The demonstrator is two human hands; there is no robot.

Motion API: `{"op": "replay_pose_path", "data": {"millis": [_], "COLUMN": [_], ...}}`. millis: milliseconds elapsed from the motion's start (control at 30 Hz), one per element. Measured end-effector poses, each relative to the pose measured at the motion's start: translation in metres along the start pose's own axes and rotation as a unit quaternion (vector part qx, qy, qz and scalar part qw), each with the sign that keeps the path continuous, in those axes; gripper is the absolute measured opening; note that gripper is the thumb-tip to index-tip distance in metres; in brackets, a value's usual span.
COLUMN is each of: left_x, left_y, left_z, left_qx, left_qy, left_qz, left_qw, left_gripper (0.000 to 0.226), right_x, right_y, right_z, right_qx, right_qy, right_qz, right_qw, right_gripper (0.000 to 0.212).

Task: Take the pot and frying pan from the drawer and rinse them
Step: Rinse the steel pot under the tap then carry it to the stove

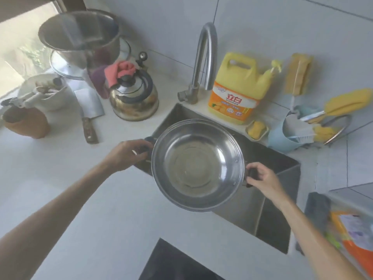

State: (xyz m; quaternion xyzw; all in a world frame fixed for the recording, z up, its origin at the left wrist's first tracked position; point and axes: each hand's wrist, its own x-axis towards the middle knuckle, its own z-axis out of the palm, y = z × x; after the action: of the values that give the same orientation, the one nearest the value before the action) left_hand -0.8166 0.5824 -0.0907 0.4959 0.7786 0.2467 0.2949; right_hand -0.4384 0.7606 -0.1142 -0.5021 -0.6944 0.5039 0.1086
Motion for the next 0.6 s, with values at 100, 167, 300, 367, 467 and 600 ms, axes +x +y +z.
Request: {"op": "replay_pose_path", "data": {"millis": [100, 167, 300, 367, 467, 600], "left_x": [0.059, 0.087, 0.127, 0.143, 0.156, 0.173], "left_y": [0.006, 0.000, -0.028, -0.044, -0.070, -0.098], "left_z": [0.044, 0.072, 0.123, 0.141, 0.156, 0.171], "left_qx": [0.048, 0.078, 0.134, 0.155, 0.179, 0.211], "left_qy": [-0.058, -0.092, -0.129, -0.141, -0.159, -0.188], "left_qz": [-0.006, -0.022, -0.077, -0.089, -0.122, -0.131], "left_qw": [0.997, 0.992, 0.980, 0.974, 0.963, 0.950], "left_gripper": [0.032, 0.019, 0.028, 0.030, 0.031, 0.029], "right_x": [0.024, 0.043, 0.080, 0.098, 0.118, 0.136], "right_y": [0.048, 0.080, 0.131, 0.156, 0.181, 0.184], "right_z": [-0.003, 0.000, 0.017, 0.029, 0.047, 0.067], "right_qx": [0.016, 0.022, 0.015, 0.002, -0.009, -0.007], "right_qy": [0.025, 0.026, 0.005, -0.005, -0.024, -0.017], "right_qz": [0.040, 0.068, 0.108, 0.115, 0.126, 0.129], "right_qw": [0.999, 0.997, 0.994, 0.993, 0.992, 0.991], "right_gripper": [0.026, 0.026, 0.030, 0.035, 0.036, 0.033]}}
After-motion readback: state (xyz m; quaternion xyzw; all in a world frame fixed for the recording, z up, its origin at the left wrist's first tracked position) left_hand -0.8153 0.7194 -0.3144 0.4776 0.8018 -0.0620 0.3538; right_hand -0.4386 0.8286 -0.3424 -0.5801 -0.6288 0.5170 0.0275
